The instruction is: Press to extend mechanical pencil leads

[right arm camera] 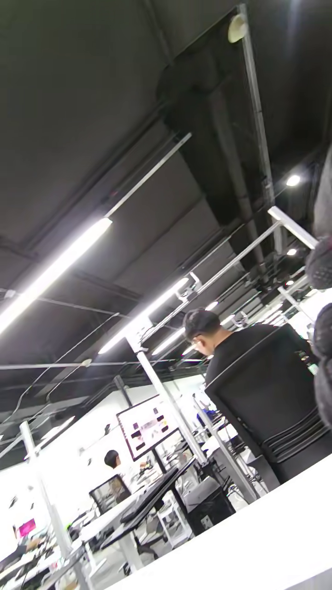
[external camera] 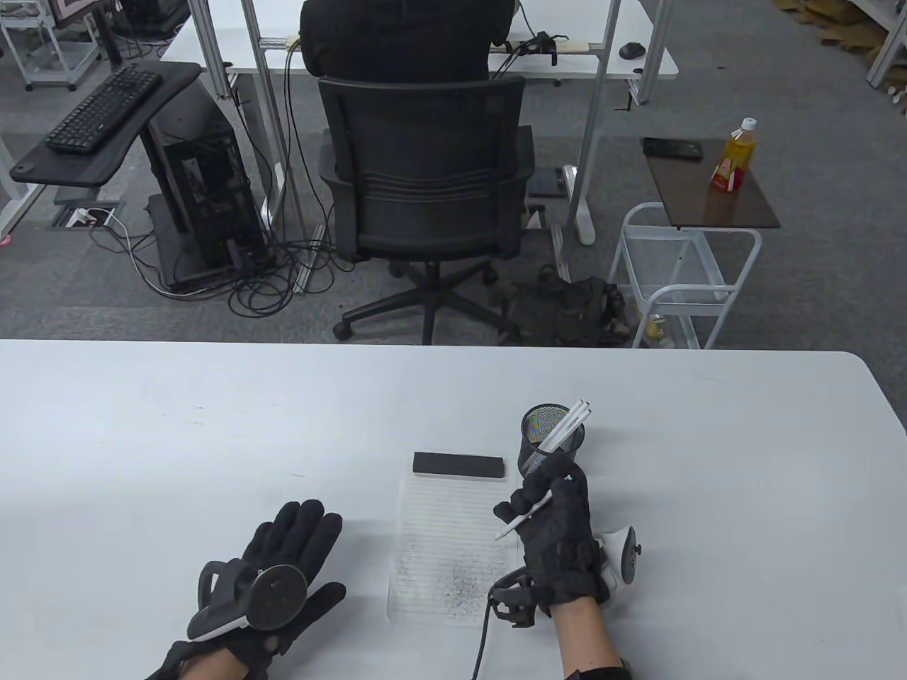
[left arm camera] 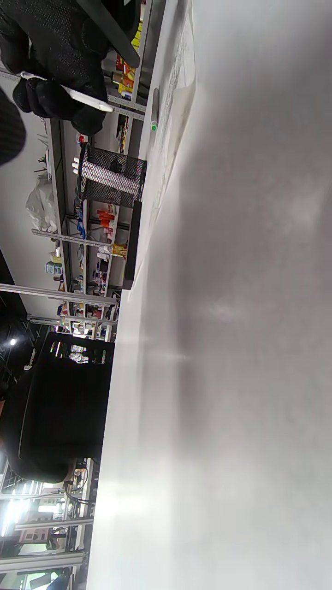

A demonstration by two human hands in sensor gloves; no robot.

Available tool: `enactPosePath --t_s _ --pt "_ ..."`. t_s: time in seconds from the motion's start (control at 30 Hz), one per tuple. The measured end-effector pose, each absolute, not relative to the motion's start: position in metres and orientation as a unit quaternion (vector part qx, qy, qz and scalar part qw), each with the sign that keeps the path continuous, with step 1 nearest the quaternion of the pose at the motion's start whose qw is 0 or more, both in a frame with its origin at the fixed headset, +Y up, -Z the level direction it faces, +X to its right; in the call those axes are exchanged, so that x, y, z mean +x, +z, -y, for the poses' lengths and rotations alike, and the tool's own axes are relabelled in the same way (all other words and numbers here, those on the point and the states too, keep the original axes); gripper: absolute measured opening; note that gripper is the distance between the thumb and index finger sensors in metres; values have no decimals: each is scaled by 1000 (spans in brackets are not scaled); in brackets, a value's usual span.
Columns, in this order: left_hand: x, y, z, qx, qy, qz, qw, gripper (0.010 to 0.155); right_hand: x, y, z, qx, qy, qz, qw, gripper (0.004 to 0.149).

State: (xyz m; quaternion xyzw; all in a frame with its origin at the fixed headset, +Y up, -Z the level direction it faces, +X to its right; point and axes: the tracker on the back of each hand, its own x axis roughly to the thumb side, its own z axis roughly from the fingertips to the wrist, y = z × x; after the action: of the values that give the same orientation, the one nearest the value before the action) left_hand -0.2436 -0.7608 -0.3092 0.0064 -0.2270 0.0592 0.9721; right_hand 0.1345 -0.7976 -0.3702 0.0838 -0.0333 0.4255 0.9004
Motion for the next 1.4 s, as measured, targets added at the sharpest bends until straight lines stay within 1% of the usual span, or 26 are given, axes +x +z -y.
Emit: enactPosePath --t_s 0.1,0.17,0.33,0.37,0.43,0.53,0.6,0.77,0.8,0.93,1.03,1.1,1.13,1.23,1.27,1.4 --pt "-243 -309 761 9 60 228 972 87 131 -369 801 69 411 55 907 62" --pt "-243 -309 761 10 60 229 972 87 131 -369 802 73 395 54 914 65" --pt "-242 -308 761 11 60 230 971 87 131 -368 804 64 400 56 913 59" --pt "-242 -308 761 12 59 230 971 87 131 -368 804 62 388 63 917 56" --pt "-242 -308 761 12 59 230 971 87 132 -369 804 45 378 81 921 53" --pt "-241 -308 761 11 60 231 971 87 132 -369 805 78 390 62 915 59" --pt "-241 -308 762 10 57 232 971 87 131 -370 806 69 385 62 918 64" --pt "-241 -308 761 13 60 232 971 87 131 -370 804 76 398 63 912 53" --pt "-241 -308 761 12 58 232 971 87 130 -371 805 81 388 61 916 53" --pt "-241 -308 761 11 60 231 971 87 130 -371 805 86 407 62 907 62" --pt "-241 -308 761 10 57 231 971 87 130 -371 804 88 405 56 908 56" --pt "-241 -307 761 11 59 231 971 87 132 -371 803 84 415 64 904 52" --pt "-241 -308 761 11 59 231 971 87 132 -371 804 81 417 70 903 52" --pt "-240 -307 762 10 57 231 971 87 131 -371 805 88 413 53 905 60" --pt "-240 -307 761 10 58 231 971 87 131 -371 806 86 418 52 903 61" --pt "-240 -307 762 11 57 232 971 87 132 -372 806 84 430 58 897 51"
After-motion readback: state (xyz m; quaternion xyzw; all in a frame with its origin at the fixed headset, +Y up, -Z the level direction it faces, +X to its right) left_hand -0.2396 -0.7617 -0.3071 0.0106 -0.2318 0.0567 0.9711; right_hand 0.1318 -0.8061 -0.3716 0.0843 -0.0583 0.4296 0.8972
